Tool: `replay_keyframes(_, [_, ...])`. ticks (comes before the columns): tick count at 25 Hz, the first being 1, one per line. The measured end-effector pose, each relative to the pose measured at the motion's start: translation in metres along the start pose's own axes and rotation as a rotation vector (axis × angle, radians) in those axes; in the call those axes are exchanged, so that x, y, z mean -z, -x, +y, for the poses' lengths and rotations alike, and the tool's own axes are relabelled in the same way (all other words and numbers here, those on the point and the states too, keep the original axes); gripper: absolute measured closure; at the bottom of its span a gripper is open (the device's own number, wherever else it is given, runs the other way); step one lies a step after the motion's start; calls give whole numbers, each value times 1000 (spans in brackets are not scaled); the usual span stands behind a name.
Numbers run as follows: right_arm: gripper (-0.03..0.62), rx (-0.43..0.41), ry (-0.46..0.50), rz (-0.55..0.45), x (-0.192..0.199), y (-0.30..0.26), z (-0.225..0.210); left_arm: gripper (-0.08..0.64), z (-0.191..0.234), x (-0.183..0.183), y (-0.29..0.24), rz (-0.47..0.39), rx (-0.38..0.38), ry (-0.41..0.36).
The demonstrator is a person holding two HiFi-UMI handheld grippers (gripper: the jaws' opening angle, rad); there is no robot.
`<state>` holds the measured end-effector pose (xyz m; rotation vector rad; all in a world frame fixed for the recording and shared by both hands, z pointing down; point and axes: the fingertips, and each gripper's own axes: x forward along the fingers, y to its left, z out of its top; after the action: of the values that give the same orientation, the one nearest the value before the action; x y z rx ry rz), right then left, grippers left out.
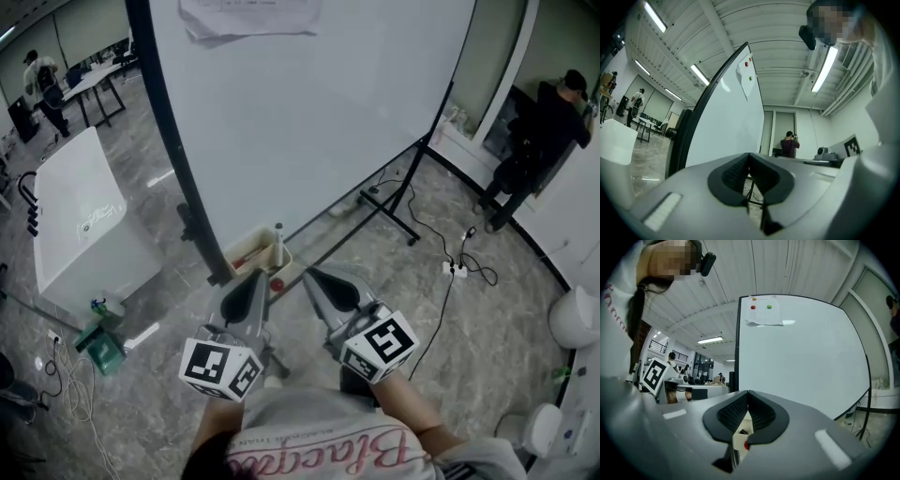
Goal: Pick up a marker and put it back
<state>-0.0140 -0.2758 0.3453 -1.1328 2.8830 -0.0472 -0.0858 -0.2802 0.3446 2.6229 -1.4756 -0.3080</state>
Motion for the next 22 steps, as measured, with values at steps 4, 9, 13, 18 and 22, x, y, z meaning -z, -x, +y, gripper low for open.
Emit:
replay_keyframes(4, [590,-7,2,44,8,9,11,560,-9,-3,1,-4,17,-12])
replay_keyframes(9, [591,-27,18,65,10,15,23,560,-16,-3,0,-6,34,-24])
replay_keyframes(13, [591,-28,19,54,6,15,25,560,-20,-4,1,-5,44,-34])
replay_keyframes(18, [591,-29,30,48,1,14,26,560,-21,-8,2,-7,48,-41])
replay_keyframes(22, [591,-28,19,54,2,14,27,560,-23,-9,3,-10,53,-43])
